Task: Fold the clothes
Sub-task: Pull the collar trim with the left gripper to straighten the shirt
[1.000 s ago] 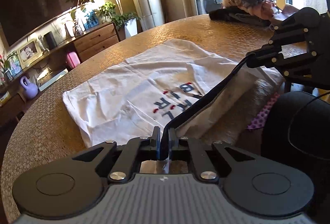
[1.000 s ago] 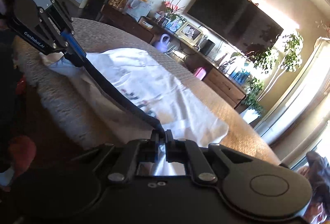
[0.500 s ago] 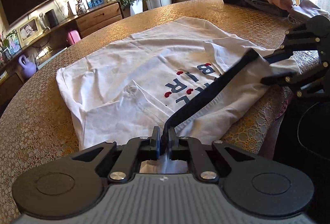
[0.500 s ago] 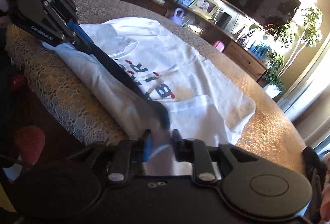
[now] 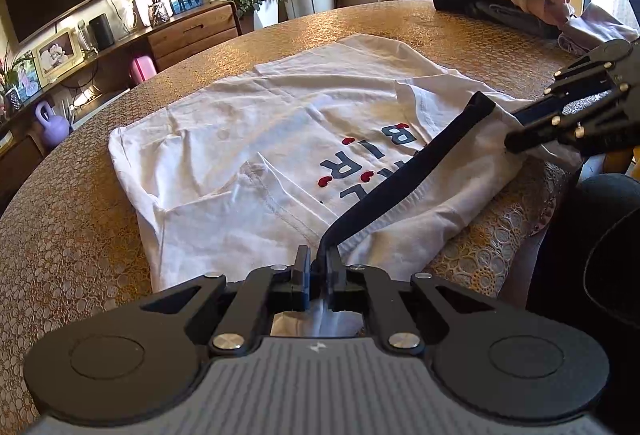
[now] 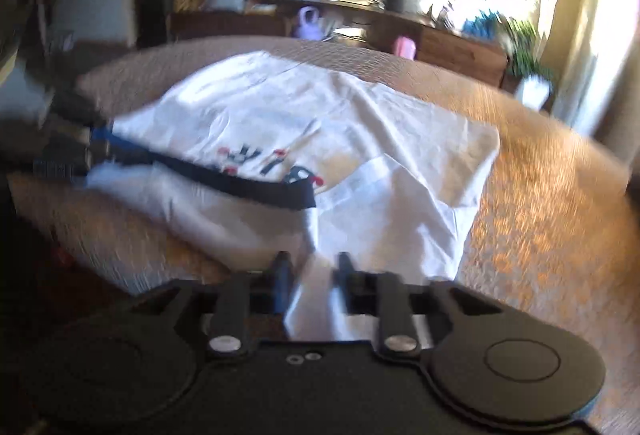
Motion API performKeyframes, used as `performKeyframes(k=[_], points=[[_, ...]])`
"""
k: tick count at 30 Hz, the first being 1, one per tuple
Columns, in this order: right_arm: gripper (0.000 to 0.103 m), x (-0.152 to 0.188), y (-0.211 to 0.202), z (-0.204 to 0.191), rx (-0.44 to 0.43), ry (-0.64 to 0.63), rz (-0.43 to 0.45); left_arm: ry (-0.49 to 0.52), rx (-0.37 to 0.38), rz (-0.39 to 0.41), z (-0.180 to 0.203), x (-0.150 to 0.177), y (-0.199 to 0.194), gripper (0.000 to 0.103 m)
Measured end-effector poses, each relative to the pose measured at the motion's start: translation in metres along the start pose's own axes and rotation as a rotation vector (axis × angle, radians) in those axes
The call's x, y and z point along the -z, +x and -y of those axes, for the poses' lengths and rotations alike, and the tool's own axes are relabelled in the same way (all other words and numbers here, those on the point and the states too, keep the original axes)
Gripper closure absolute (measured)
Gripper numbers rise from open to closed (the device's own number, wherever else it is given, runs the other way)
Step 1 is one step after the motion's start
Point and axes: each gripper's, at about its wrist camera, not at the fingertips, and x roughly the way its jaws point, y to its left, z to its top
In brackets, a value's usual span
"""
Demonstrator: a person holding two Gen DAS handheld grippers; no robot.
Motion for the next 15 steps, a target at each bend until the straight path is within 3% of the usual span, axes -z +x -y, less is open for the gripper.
performKeyframes(k=[4, 6, 11, 15], points=[[0.000, 0.002, 0.001, 0.004, 0.065, -0.006, -0.018, -0.001, -0.001, -0.002, 0.000, -0.001, 0.001, 0.097], [0.000, 0.003, 0.001, 0.001, 0.040, 0.005, -0.017, -0.001, -0.001, -0.002, 0.000, -0.001, 0.001, 0.097], [0.000, 0.002, 0.010, -0.002, 0.084, 0.010, -0.027, -0.004, 0.004, 0.000, 0.000, -0.001, -0.001, 0.096], [0.000, 0.002, 0.011, 0.010, 0.032, 0.079, -0.032, -0.004, 0.024, 0.006, -0.001, 0.001, -0.007, 0.094]])
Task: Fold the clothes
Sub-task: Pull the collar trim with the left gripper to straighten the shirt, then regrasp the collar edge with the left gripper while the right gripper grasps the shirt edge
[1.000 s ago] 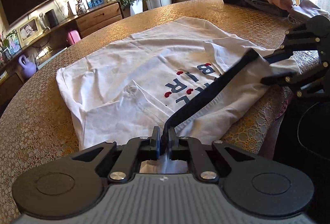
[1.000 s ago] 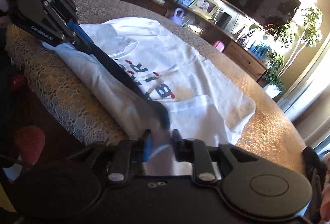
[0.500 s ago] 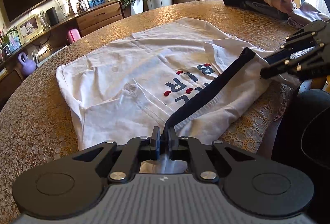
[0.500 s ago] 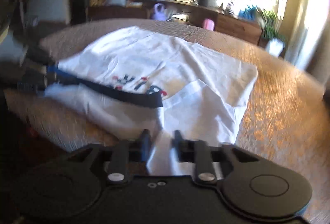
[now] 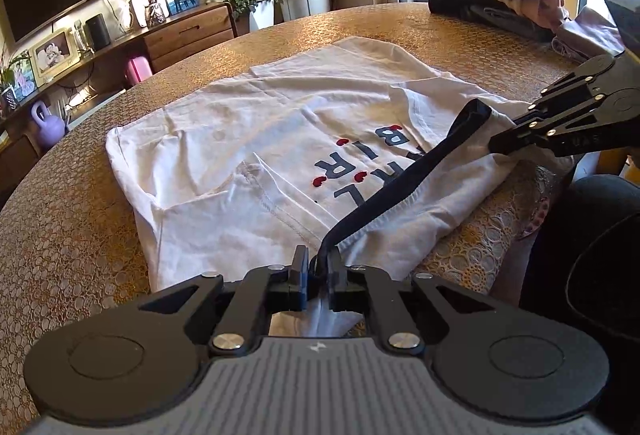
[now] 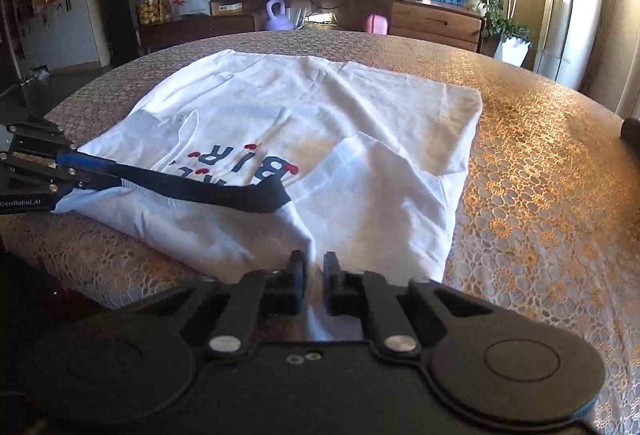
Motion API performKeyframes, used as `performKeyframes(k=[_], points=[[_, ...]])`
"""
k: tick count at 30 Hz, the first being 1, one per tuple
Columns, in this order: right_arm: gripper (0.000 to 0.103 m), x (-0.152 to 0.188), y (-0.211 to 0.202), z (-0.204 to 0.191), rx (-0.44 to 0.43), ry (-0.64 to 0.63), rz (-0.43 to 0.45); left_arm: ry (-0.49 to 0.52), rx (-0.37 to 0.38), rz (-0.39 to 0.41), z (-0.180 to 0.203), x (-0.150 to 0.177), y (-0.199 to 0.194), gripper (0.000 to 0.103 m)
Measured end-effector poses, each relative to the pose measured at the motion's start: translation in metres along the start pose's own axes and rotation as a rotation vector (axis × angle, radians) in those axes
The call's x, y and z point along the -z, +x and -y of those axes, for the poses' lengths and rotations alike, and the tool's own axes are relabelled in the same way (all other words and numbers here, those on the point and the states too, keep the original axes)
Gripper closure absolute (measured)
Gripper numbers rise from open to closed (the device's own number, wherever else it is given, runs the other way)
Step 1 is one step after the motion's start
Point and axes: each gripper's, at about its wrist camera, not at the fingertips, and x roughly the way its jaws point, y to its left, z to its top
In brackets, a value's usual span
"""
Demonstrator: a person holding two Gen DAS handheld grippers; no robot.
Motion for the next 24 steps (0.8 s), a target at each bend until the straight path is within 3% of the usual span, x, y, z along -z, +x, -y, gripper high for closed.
performKeyframes(k=[3, 6, 8, 9, 11, 14, 24], points=[[0.000, 0.002, 0.000, -0.003, 0.005, -0.032, 0.005, -0.001, -0.016, 0.009, -0.001, 0.006, -0.006, 0.087], [0.000, 0.002, 0.001, -0.005, 0.008, -0.040, 0.009, -0.004, -0.040, 0.008, -0.004, 0.011, -0.010, 0.073], [0.000, 0.002, 0.001, -0.005, 0.007, -0.039, 0.010, -0.004, -0.044, 0.002, -0.007, 0.014, -0.012, 0.043], [0.000, 0.002, 0.001, -0.005, 0.007, -0.039, 0.011, 0.006, -0.048, 0.002, -0.007, 0.016, -0.012, 0.039], [0.000, 0.002, 0.002, -0.005, 0.006, -0.037, 0.012, 0.025, -0.056, 0.000, -0.007, 0.018, -0.012, 0.038], [0.000, 0.003, 0.002, -0.006, 0.006, -0.038, 0.017, -0.028, 0.019, -0.015, -0.013, 0.019, -0.011, 0.038], [0.000, 0.003, 0.003, 0.006, -0.020, 0.022, 0.013, -0.132, 0.140, -0.019, -0.024, 0.019, -0.013, 0.043]])
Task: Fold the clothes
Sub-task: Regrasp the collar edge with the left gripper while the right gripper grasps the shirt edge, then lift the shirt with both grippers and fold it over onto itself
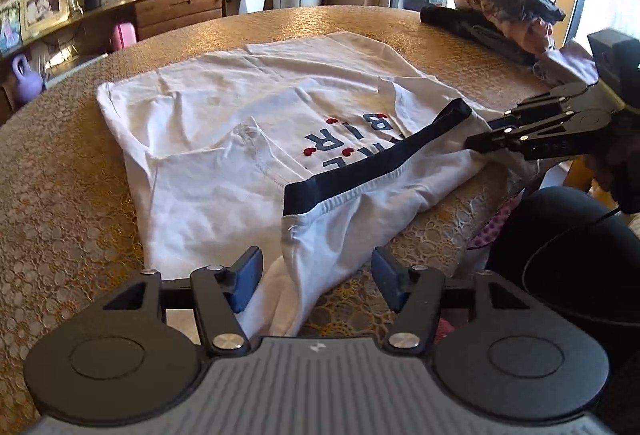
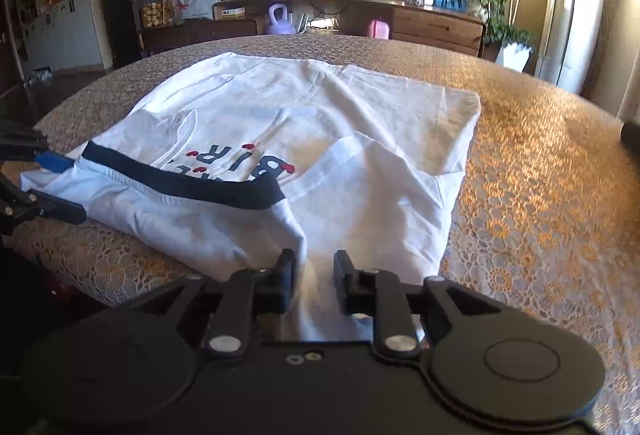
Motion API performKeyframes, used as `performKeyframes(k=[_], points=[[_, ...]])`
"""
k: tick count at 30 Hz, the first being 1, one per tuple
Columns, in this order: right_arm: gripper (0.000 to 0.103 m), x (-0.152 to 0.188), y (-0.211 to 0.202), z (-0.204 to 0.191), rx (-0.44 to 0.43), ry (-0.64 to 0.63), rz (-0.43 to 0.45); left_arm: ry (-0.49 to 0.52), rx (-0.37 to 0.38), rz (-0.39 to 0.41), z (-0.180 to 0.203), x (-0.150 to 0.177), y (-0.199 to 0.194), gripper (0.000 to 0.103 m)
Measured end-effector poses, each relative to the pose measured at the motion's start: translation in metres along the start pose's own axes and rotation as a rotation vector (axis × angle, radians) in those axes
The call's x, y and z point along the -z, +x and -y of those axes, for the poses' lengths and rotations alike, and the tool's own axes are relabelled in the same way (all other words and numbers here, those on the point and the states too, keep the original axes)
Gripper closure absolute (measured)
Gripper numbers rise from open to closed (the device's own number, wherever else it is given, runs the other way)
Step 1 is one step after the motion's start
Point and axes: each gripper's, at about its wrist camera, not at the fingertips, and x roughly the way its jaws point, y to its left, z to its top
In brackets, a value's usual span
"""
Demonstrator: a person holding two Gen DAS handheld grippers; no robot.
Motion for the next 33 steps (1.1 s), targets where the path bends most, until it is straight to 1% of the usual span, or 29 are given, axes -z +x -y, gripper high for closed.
performKeyframes(k=[1, 3, 4, 5, 7, 12, 14, 15, 16, 20, 21, 24, 26, 28, 31, 33], points=[[0.000, 0.000, 0.000, 0.003, -0.010, 0.013, -0.002, -0.011, 0.007, -0.003, -0.002, -0.001, 0.001, 0.044], [0.000, 0.000, 0.000, 0.003, -0.013, 0.010, -0.004, -0.058, 0.034, -0.010, -0.009, -0.003, 0.003, 0.054], [0.000, 0.000, 0.000, 0.003, -0.015, 0.009, -0.004, -0.082, 0.048, -0.014, -0.013, -0.004, 0.004, 0.063], [0.000, 0.000, 0.000, 0.002, -0.013, 0.007, -0.004, -0.114, 0.063, -0.020, -0.018, -0.004, 0.005, 0.069], [0.000, 0.000, 0.000, 0.001, -0.013, 0.006, -0.004, -0.148, 0.077, -0.021, -0.024, -0.005, 0.007, 0.071], [0.000, -0.002, 0.000, -0.001, -0.025, -0.015, -0.018, -0.196, 0.099, -0.025, -0.032, -0.007, 0.007, 0.076], [0.000, -0.004, 0.001, 0.000, -0.037, -0.007, -0.029, -0.216, 0.102, -0.029, -0.036, -0.006, 0.008, 0.085], [0.000, -0.004, 0.002, -0.001, -0.038, -0.011, -0.033, -0.225, 0.101, -0.033, -0.038, -0.006, 0.009, 0.087], [0.000, -0.005, 0.002, -0.003, -0.034, -0.028, -0.035, -0.224, 0.095, -0.029, -0.038, -0.006, 0.009, 0.090], [0.000, -0.003, 0.002, -0.012, -0.006, -0.058, -0.018, -0.212, 0.066, -0.012, -0.032, -0.004, 0.008, 0.096], [0.000, -0.003, 0.001, -0.015, -0.008, -0.057, -0.019, -0.203, 0.052, -0.003, -0.029, -0.004, 0.007, 0.097], [0.000, -0.003, -0.005, -0.023, 0.045, -0.082, 0.002, -0.171, 0.000, 0.039, -0.021, -0.004, -0.001, 0.099], [0.000, -0.007, -0.017, -0.025, 0.060, -0.097, 0.042, -0.149, -0.039, 0.075, -0.016, -0.006, -0.008, 0.100], [0.000, -0.010, -0.028, -0.027, 0.074, -0.112, 0.082, -0.118, -0.078, 0.109, -0.013, -0.011, -0.017, 0.100], [0.000, -0.025, -0.036, -0.027, 0.078, -0.158, 0.110, -0.074, -0.124, 0.137, -0.012, -0.027, -0.021, 0.100], [0.000, -0.040, -0.034, -0.023, 0.071, -0.173, 0.122, -0.054, -0.151, 0.149, -0.015, -0.040, -0.018, 0.100]])
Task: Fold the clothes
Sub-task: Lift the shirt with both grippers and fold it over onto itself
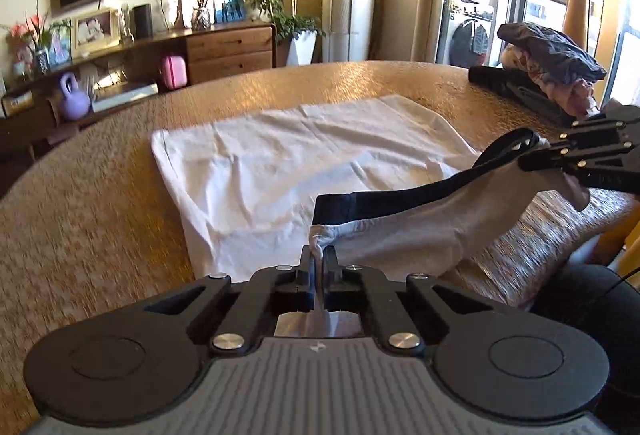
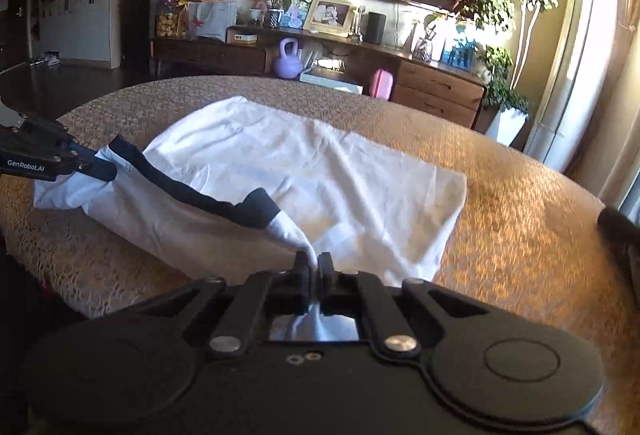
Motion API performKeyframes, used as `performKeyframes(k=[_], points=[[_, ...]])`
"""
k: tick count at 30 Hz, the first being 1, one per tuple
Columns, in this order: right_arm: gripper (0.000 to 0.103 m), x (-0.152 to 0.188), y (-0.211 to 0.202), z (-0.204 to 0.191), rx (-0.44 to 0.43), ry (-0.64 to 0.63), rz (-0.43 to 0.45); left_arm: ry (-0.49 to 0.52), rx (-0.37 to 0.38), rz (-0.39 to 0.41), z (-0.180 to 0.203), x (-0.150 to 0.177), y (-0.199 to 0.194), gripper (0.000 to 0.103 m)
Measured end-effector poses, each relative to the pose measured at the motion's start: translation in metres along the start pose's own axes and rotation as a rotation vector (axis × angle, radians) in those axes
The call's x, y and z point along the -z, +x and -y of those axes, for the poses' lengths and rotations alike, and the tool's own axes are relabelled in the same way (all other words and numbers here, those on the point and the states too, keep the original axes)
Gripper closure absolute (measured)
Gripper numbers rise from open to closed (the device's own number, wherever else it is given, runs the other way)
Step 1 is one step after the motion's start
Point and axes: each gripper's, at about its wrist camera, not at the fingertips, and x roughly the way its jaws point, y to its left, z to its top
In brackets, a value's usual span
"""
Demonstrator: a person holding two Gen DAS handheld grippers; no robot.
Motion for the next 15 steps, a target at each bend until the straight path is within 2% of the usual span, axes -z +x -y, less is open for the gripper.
performKeyframes(k=[5, 11, 15], points=[[0.000, -0.035, 0.026, 0.021, -0.025, -0.006, 0.021, 0.034, -0.040, 0.013, -0.012, -0.033, 0.023, 0.100], [0.000, -0.081, 0.078, 0.055, -0.046, 0.001, 0.009, 0.055, -0.074, 0.020, -0.039, -0.081, 0.067, 0.100], [0.000, -0.107, 0.124, 0.074, -0.070, 0.006, -0.029, 0.056, -0.089, -0.027, -0.062, -0.113, 0.112, 0.100]])
